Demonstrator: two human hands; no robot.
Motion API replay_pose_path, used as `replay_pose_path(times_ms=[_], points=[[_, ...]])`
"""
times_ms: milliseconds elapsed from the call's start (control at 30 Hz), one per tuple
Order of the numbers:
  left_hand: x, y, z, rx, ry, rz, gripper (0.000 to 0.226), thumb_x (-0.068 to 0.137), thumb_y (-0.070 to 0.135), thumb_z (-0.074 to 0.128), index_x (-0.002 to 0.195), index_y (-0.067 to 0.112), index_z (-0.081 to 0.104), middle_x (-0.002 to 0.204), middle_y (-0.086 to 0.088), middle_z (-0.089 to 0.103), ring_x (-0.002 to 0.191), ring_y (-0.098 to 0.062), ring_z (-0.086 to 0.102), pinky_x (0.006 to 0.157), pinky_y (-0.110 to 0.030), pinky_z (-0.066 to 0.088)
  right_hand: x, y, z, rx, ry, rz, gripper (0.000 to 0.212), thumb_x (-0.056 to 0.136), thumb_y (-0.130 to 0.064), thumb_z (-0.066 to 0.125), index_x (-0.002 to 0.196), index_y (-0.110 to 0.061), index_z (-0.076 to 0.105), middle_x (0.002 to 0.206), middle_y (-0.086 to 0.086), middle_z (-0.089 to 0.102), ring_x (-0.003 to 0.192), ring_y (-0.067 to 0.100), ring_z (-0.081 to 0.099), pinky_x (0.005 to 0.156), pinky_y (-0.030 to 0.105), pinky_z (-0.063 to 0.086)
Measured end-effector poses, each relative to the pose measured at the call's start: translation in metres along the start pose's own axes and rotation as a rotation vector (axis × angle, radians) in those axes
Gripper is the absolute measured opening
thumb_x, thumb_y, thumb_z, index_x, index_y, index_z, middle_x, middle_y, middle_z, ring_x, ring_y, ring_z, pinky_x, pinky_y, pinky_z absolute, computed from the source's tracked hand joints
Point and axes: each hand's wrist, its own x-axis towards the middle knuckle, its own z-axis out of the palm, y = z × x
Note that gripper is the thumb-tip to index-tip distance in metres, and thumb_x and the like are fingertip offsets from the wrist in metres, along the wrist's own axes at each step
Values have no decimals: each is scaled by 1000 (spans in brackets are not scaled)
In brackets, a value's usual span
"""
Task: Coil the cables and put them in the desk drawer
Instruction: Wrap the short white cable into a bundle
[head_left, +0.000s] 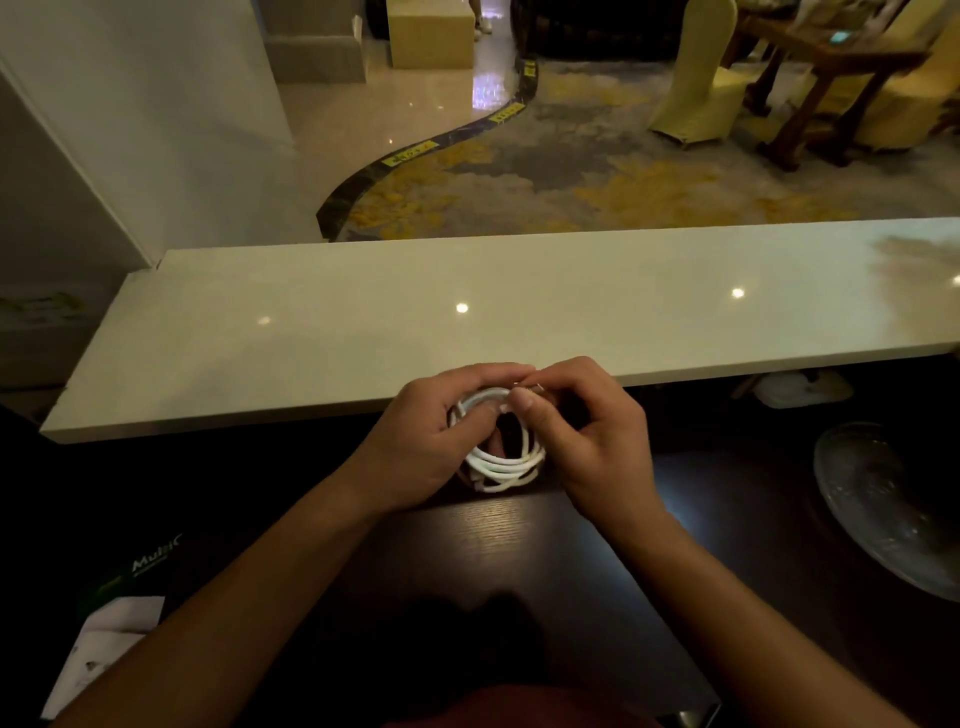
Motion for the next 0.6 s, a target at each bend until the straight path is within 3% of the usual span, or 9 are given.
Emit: replay_pose_path(times_ms=[67, 167, 267, 500, 600], points=[[1, 4, -1, 38, 17, 28, 37, 96, 15, 55, 130, 22, 66, 117, 5, 74, 104, -13, 71, 94, -29, 56, 3, 0, -4, 81, 9, 53, 6, 91, -15, 74, 93, -11, 72, 89, 1, 69, 83, 20, 67, 76, 35, 54], [0, 9, -3, 67, 61, 73, 38, 96, 4, 58, 129, 22, 67, 111, 11, 74, 97, -4, 71, 86, -17, 54, 7, -2, -8, 155, 9, 62, 7, 92, -15, 72, 94, -9, 71, 95, 6, 67, 91, 26, 68, 81, 43, 56], [-2, 13, -6, 191, 51, 124, 45, 91, -3, 61, 130, 21, 67, 115, 10, 72, 104, 1, 67, 91, -13, 50, 9, -7, -12, 150, 17, 32, 7, 92, -14, 71, 94, -8, 71, 97, 8, 67, 95, 29, 67, 83, 48, 56], [-4, 20, -12, 247, 82, 123, 44, 86, 0, 65, 124, 22, 71, 113, 9, 75, 104, -3, 68, 92, -16, 52, 11, -11, -22, 222, 41, 85, 5, 91, -7, 71, 90, -2, 69, 93, 14, 68, 89, 24, 68, 82, 31, 53], [-6, 20, -15, 225, 98, 95, 42, 87, -1, 67, 120, 23, 73, 107, 12, 75, 100, -2, 69, 88, -14, 52, 9, -13, -21, 301, 64, 154, 5, 91, -7, 70, 87, -9, 70, 87, 6, 70, 84, 15, 66, 80, 26, 51]])
